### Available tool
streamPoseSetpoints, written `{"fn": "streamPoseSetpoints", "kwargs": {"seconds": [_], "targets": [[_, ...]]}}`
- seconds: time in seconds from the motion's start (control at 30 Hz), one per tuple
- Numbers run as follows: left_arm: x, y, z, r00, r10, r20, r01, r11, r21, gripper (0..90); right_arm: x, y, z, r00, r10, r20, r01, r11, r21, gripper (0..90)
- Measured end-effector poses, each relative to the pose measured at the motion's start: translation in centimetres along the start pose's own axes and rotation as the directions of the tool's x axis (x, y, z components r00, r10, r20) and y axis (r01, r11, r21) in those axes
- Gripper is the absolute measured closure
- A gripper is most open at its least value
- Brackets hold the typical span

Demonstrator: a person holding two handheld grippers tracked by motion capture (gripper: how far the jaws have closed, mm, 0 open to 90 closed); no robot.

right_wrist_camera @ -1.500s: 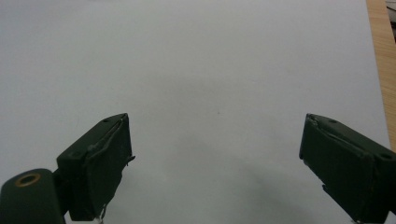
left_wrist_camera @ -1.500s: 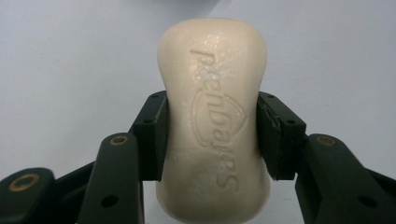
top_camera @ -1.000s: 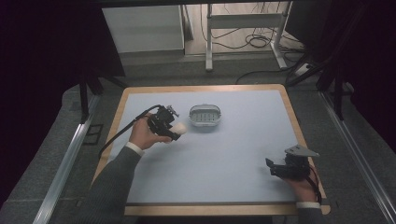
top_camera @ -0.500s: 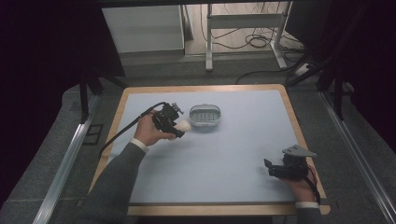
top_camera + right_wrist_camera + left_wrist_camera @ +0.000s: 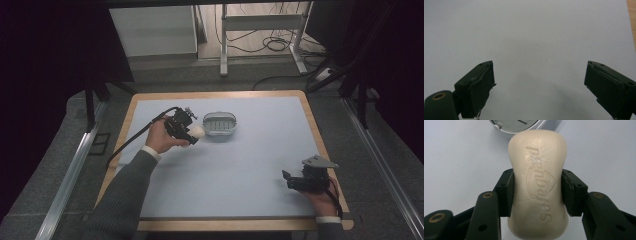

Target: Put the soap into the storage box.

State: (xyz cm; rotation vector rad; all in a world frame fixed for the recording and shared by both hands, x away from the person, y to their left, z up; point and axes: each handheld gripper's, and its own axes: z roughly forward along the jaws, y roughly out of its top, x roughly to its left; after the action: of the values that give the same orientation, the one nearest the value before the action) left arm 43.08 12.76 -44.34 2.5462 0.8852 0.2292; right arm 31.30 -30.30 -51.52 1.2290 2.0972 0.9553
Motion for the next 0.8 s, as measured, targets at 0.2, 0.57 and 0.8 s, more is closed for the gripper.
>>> {"fn": "streamPoseSetpoints", "kwargs": {"seconds": [0.2,0.57,0.8], "targets": [[-0.1,1.0,0.1,0.9999,0.007,0.009,-0.007,1.0,-0.005,49.6,-0.1,0.0,0.0,1.0,0.004,0.0,-0.004,1.0,0.001,8.9],[0.4,2.3,0.7,0.9996,0.026,0.006,-0.026,0.9997,-0.003,49.6,-0.2,-0.1,0.0,1.0,0.004,0.004,-0.004,1.0,0.003,8.9],[0.1,3.6,1.0,0.9985,0.055,0.004,-0.055,0.9985,-0.001,49.6,-0.1,-0.1,0.1,1.0,-0.002,0.004,0.002,1.0,0.007,8.9]]}}
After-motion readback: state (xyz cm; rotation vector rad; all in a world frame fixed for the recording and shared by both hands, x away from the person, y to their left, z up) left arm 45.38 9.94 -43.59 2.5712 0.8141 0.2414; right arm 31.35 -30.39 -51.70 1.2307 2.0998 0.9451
